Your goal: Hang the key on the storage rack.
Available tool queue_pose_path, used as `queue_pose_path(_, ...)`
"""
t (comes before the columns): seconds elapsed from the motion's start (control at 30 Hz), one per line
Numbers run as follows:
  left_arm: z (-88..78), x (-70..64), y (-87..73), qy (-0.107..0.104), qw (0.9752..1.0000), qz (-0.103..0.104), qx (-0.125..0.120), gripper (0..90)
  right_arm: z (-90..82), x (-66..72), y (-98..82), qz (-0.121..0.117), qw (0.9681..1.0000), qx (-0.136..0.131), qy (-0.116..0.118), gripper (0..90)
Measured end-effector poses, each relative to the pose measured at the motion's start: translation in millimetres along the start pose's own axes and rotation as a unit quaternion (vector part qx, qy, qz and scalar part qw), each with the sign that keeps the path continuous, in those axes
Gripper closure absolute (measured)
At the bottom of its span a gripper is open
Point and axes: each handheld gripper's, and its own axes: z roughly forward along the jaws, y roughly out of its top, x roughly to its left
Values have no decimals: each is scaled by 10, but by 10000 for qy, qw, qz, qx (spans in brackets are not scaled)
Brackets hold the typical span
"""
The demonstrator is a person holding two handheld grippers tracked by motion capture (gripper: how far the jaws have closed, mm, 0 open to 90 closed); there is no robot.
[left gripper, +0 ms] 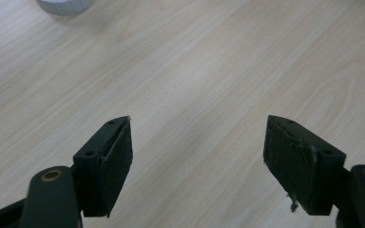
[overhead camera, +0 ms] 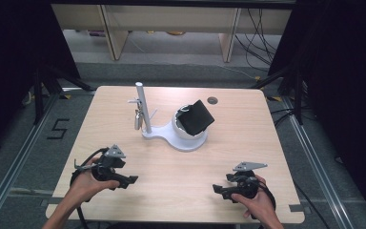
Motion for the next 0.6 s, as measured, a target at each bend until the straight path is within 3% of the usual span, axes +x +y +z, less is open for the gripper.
queue_pose_path(0.3,200,-183,-153,-77,9999,86,-55,242,13,5,-4,20,10000,30,76,236)
queue_pose_path(0.37,224,-202,-180,-95,9999,134,34,241,21,6,-6,-30,10000,3,77,236)
queue_pose_path(0.53,280,-236,-259,5,9999,153,-35,239,15,18,-4,-22,10000,22,17,236)
queue_pose_path(0.6,284,-254,-295,-79,9999,132,15,234,14,16,-4,-25,10000,29,50,236)
